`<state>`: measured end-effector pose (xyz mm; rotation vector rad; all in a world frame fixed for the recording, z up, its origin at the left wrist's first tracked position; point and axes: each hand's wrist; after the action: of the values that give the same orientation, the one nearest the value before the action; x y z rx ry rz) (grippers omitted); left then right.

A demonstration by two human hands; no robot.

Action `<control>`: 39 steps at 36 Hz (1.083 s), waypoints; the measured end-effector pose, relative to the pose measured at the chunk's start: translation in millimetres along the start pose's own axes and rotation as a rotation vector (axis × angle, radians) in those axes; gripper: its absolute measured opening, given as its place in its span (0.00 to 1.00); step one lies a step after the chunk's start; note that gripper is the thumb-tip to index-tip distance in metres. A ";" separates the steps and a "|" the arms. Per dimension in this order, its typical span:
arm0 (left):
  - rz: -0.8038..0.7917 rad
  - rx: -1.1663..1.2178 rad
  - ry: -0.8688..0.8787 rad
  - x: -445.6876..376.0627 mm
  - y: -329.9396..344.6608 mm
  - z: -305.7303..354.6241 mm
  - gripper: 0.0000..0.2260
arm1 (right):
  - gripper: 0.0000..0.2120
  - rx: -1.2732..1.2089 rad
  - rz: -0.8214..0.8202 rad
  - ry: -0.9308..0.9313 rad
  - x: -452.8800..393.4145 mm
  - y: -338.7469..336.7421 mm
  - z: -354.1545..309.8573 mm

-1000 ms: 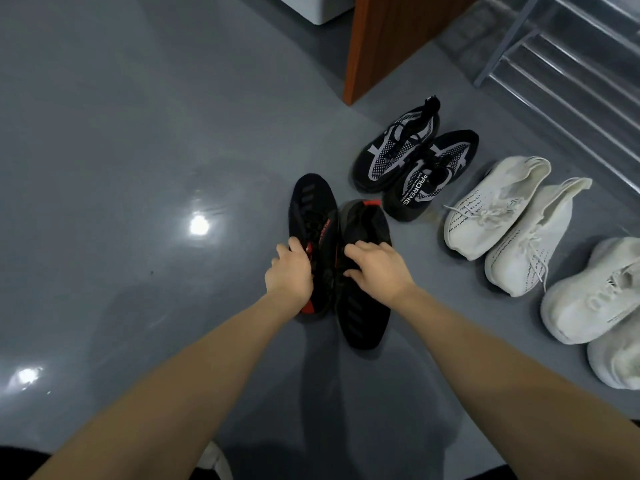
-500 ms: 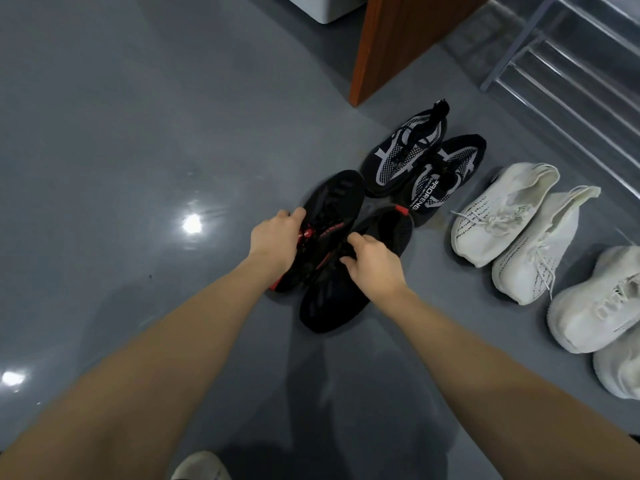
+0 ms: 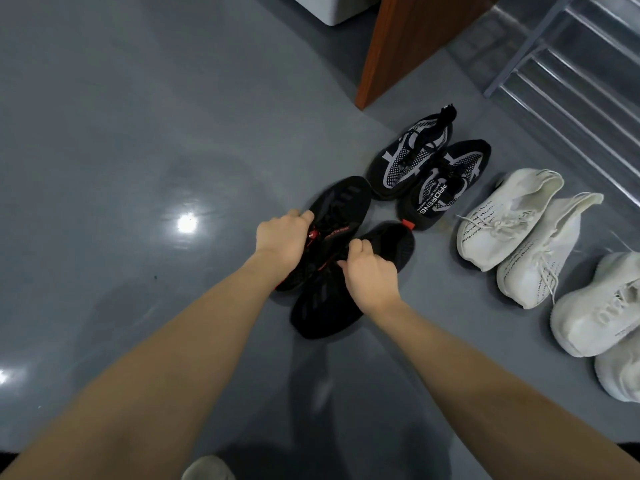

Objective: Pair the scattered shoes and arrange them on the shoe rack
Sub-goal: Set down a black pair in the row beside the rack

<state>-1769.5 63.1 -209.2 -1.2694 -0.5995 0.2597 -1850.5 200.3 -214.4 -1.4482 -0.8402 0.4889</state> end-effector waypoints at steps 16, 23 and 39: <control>-0.106 -0.057 0.015 18.8 8.8 5.7 0.26 | 0.19 0.169 0.119 0.019 -10.0 -6.7 -5.6; -0.125 0.036 0.018 65.2 -63.2 17.6 0.23 | 0.17 0.118 -0.032 -0.087 10.5 -82.2 -18.4; -0.271 0.206 -0.097 221.0 -354.3 7.1 0.16 | 0.14 0.128 -0.192 -0.328 94.2 -372.2 -93.2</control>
<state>-1641.7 75.3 188.3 -0.9688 -0.7987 0.1533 -1792.7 171.9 175.4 -1.1720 -1.1746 0.6323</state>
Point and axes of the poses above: each hand's wrist, its own x-axis away from the middle knuckle, its own y-axis out of the palm, z = x × y, and after that the axes turned 9 degrees about y, right-handed
